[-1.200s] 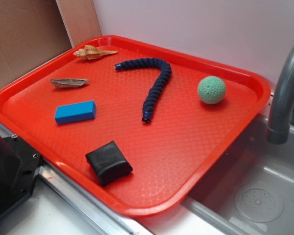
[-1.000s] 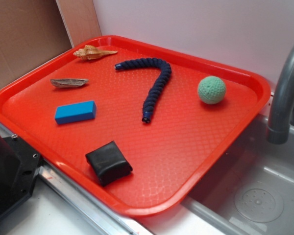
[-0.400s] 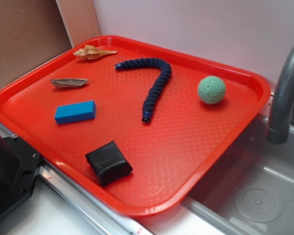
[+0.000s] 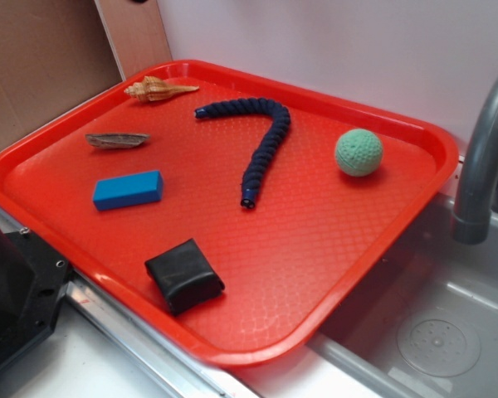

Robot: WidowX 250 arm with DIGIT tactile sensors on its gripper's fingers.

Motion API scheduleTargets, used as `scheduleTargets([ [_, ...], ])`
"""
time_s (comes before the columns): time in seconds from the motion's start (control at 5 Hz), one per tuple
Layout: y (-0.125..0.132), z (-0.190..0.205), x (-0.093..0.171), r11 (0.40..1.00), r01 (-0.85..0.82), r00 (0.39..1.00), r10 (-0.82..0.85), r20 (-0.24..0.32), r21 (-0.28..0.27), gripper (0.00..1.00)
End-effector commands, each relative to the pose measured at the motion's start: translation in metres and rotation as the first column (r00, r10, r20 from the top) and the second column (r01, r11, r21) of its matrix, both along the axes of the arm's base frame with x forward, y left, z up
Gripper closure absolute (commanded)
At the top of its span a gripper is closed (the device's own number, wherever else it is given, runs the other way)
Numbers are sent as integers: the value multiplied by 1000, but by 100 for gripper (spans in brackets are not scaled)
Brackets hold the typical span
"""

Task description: Grab the wood chip.

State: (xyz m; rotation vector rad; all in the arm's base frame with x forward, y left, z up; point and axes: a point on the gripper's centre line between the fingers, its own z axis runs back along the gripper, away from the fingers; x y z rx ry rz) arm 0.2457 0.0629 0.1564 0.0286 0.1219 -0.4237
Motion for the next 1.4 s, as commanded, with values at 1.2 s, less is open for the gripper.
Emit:
scheduleTargets([
  [1.2,31,-138,-21,998,12,998,-7,-66,68,0],
])
